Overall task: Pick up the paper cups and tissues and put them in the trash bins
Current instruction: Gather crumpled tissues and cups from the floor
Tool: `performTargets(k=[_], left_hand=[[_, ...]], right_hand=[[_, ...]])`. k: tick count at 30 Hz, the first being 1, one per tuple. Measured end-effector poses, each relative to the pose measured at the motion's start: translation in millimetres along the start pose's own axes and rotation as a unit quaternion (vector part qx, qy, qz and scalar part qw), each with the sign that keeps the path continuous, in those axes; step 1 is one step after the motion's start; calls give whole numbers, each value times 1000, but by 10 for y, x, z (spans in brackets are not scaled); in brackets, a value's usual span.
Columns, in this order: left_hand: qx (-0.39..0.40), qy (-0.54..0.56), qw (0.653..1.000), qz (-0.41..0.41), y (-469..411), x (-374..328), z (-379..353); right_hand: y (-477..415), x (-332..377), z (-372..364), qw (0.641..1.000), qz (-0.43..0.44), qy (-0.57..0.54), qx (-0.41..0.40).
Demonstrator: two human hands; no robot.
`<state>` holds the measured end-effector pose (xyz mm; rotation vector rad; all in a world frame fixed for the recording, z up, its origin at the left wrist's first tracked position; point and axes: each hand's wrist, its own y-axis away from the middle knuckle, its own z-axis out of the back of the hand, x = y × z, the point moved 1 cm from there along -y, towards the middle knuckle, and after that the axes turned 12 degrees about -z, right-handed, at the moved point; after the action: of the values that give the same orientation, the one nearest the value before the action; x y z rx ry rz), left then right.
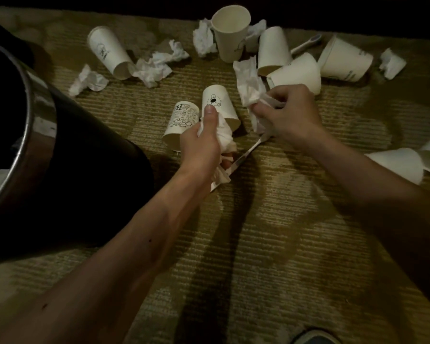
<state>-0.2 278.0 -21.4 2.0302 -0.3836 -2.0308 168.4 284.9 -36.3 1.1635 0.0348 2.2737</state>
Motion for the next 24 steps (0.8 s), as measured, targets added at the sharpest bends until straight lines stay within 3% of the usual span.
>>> performTargets(k=[3,6,10,14,16,18,24], left_hand=[[-5,0,1000,-8,-3,-43,-37],[3,-10,1000,-19,12,-72,-124],[41,15,999,-31,130,-111,-287],[85,73,993,-31,285,-195,-431],[132,100,986,-29,330,-222,-452],[164,93,982,-30,359,-233,-421],[158,1,987,24,366,-82,-105]], right_hand=[[145,17,233,996,-39,-82,20],[379,14,384,966,-106,-207,118],[649,-30,376,873,-157,-404,225],[751,-91,299,791,-158,-539,242],[780,-101,246,793,-152,-542,235],[812,-104,179,819,-142,-507,230],[898,-128,-52,906,-85,-321,264]])
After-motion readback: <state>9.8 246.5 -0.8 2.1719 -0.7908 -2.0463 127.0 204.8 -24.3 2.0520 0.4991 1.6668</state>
